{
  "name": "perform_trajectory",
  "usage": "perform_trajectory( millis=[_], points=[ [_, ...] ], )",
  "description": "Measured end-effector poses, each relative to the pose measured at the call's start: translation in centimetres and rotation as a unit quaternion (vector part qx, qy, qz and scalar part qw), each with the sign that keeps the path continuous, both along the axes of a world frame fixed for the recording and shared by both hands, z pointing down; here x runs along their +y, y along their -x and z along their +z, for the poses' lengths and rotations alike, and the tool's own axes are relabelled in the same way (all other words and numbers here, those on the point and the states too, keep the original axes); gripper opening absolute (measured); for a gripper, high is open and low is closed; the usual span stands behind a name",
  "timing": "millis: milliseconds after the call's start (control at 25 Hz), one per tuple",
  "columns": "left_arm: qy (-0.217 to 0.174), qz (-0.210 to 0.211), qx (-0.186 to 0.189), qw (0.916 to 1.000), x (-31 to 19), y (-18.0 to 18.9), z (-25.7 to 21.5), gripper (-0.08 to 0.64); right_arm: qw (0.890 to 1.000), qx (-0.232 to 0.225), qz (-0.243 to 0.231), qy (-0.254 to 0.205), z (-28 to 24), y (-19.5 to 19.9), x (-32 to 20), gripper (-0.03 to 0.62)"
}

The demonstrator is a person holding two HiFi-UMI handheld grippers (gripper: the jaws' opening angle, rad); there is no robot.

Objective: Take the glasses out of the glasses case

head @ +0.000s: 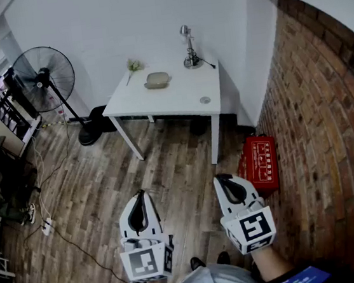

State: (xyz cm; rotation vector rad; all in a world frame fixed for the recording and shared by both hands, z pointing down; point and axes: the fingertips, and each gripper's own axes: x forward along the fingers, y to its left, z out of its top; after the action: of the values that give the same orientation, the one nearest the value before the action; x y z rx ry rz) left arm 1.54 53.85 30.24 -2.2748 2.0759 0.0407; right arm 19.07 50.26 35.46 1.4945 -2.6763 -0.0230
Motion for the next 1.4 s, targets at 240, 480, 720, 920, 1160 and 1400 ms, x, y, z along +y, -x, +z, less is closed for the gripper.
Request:
perform_trajectory(
  millis=[240,480,720,920,1160,1400],
  points=[
    [-0.004,0.01,-0.001,0.9999,0.2,0.1,0.6,0.006,1.0,0.001,0.0,0.0,0.1,0.3,0.1,0.015],
    [-0.008,0.006,0.002,0.9999,0.4,0.9,0.1,0.006,1.0,-0.025,0.005,-0.013,-0.9,0.6,0.1,0.109],
    [-0.024,0.018,0.005,0.9995,0.9,2.3,-0.5,0.021,0.999,-0.024,0.007,-0.021,-1.3,1.2,0.0,0.344],
    [-0.02,0.011,0.001,0.9997,0.8,3.7,-0.7,0.021,0.999,-0.021,0.016,-0.029,-1.7,2.0,0.2,0.344],
    [-0.014,0.009,0.0,0.9999,0.6,4.6,-0.2,0.021,0.999,-0.018,0.022,-0.028,-1.6,2.6,-0.3,0.342],
    [-0.015,0.014,0.0,0.9998,-0.3,5.7,0.3,0.02,0.999,-0.017,0.03,-0.028,-1.5,3.3,-1.2,0.337]
  ],
)
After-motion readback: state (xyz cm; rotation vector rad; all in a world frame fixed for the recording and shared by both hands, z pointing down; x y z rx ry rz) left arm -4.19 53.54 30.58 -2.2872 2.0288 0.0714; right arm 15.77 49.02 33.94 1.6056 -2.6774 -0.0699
